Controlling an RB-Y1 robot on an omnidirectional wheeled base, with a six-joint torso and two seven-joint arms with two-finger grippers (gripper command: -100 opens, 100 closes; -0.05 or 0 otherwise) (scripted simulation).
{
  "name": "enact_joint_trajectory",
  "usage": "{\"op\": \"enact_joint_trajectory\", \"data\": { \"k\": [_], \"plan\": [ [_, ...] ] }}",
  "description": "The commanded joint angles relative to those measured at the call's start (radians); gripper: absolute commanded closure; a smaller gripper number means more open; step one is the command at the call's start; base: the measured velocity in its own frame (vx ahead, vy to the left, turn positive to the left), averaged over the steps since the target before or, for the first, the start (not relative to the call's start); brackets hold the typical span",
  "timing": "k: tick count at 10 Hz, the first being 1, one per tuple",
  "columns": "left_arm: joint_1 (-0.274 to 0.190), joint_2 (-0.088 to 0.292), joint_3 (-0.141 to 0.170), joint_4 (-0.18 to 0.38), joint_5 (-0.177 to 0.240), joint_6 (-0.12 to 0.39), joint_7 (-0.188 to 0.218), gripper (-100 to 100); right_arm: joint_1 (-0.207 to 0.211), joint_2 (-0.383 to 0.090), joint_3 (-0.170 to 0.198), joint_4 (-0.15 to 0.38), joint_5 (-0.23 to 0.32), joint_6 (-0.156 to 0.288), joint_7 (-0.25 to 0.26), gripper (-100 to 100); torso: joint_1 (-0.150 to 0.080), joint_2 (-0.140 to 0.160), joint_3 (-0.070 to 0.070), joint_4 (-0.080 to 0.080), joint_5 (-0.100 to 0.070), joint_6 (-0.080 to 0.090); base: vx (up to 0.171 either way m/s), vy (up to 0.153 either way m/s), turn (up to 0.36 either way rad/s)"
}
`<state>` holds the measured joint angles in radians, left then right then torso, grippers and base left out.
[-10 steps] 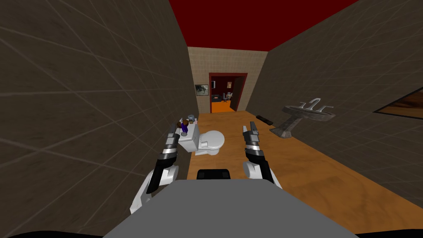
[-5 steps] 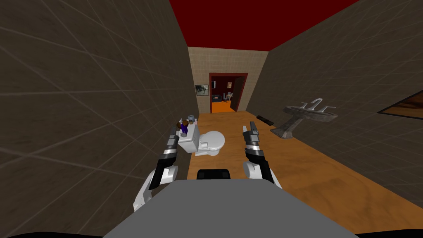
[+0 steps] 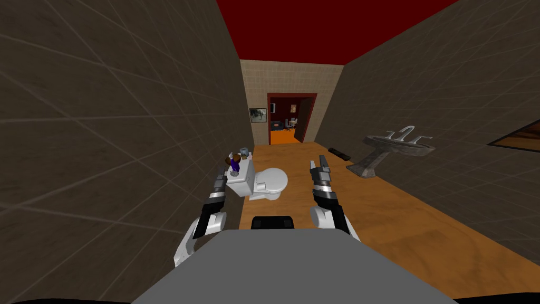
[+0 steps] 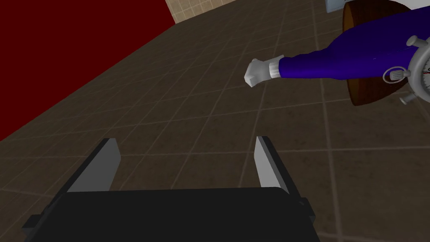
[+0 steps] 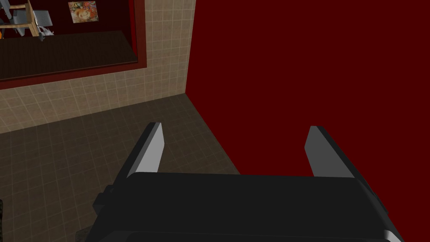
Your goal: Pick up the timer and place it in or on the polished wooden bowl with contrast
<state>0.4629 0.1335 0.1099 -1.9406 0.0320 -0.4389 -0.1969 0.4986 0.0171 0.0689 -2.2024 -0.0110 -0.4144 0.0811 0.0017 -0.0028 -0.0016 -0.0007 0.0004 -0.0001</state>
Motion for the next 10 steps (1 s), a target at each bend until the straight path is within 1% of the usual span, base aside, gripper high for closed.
{"op": "enact_joint_trajectory", "data": {
  "k": [1,4,6,10],
  "plan": [
    [-0.008,0.0,0.016,0.04,0.004,-0.004,-0.014,-100,0.0,0.0,0.0,0.0,0.0,0.0,0.0,0,0.0,0.0,0.0,0.0,0.0,0.0,0.043,0.021,0.003],
    [-0.02,-0.008,0.027,0.097,-0.004,-0.018,-0.034,-100,0.0,0.0,0.0,0.0,0.0,0.0,0.0,0,-0.001,0.001,0.0,0.0,0.0,0.0,0.027,0.016,0.006],
    [-0.03,-0.015,0.031,0.136,-0.018,-0.03,-0.048,-100,0.0,0.0,0.0,0.0,0.0,0.0,0.0,0,0.0,0.001,0.001,0.0,0.0,0.0,0.03,0.027,0.007],
    [-0.06,-0.024,0.033,0.225,-0.067,-0.062,-0.077,-100,0.0,0.0,0.0,0.0,0.0,0.0,0.0,0,0.001,0.0,0.0,0.0,0.0,0.0,0.033,0.039,0.015]
  ]
}}
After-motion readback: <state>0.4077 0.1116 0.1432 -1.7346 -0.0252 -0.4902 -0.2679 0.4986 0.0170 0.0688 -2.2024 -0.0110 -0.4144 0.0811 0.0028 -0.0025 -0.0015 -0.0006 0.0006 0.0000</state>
